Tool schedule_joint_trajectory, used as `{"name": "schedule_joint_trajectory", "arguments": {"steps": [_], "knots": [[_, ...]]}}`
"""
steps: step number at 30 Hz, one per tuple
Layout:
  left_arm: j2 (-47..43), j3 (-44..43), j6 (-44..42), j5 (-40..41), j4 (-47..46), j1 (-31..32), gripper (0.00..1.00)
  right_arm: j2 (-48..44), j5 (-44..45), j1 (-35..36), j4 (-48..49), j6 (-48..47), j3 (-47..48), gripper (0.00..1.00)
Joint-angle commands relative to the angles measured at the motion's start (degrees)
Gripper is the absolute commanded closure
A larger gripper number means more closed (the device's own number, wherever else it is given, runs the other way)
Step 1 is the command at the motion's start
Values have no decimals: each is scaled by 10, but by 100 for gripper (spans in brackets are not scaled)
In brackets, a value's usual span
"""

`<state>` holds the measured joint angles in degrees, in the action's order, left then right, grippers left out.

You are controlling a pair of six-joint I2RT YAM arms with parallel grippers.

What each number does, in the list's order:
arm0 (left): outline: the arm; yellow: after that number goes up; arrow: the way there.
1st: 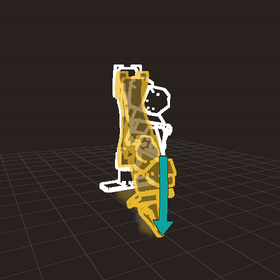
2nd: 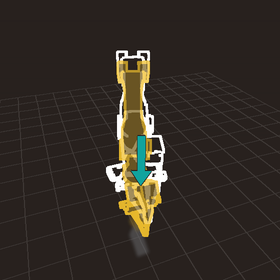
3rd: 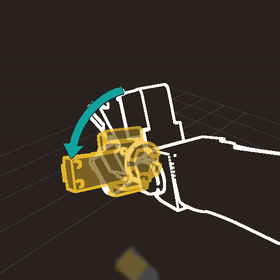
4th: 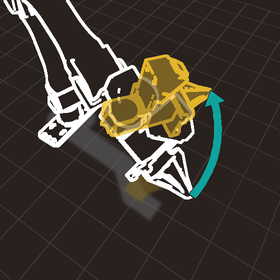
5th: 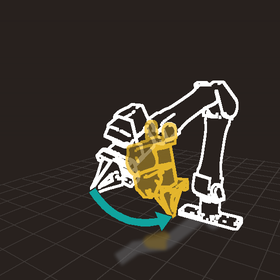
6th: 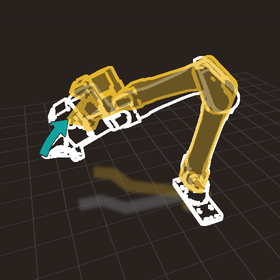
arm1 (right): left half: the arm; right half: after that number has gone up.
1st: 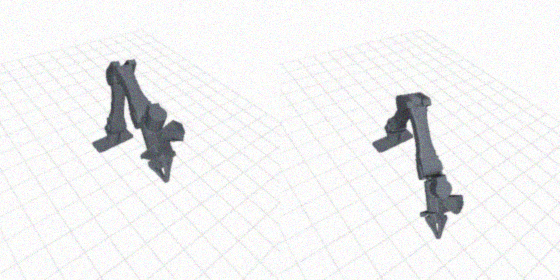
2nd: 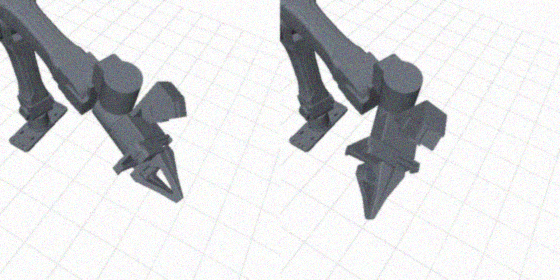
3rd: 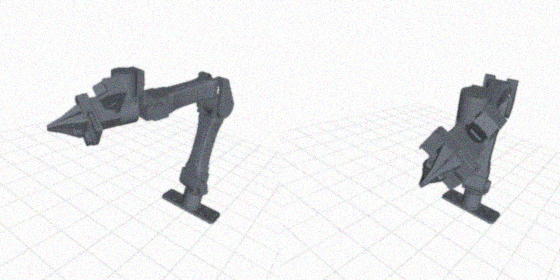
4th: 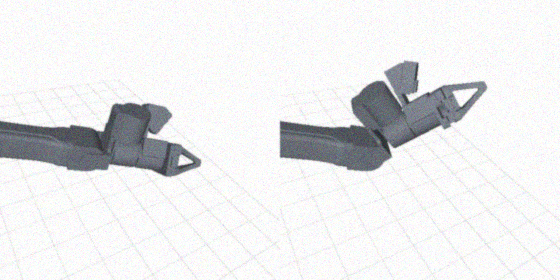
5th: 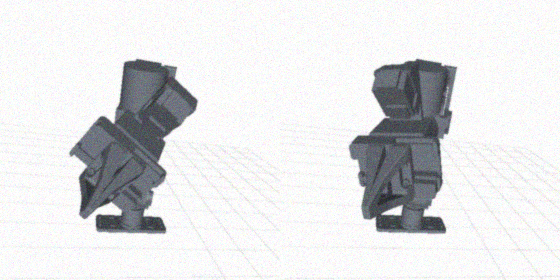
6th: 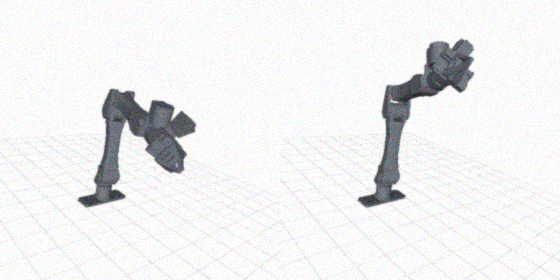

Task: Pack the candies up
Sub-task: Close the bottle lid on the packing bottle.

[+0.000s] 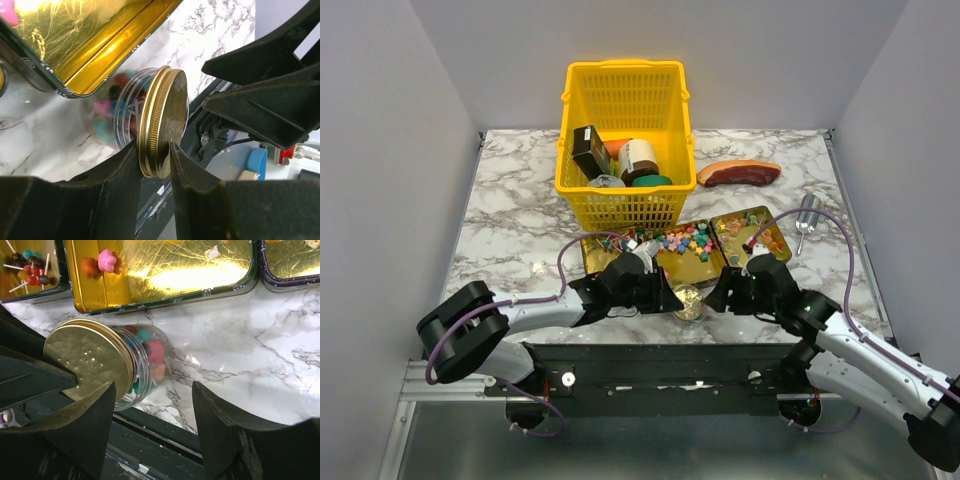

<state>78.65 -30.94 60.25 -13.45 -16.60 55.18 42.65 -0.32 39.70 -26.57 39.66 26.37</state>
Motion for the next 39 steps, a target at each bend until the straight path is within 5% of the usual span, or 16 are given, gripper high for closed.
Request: {"name": "schedule_joint_trajectory", "arguments": {"steps": [1, 29, 39], "knots": [[4, -24, -37, 32, 52, 14, 55, 4, 7, 3, 27, 4, -11, 30], [-13, -104, -96, 100, 215, 59, 30, 18, -21, 3, 56, -4, -16, 30], [-27, -111, -97, 107, 234, 59, 28, 13, -65, 3, 86, -20, -27, 30]]}}
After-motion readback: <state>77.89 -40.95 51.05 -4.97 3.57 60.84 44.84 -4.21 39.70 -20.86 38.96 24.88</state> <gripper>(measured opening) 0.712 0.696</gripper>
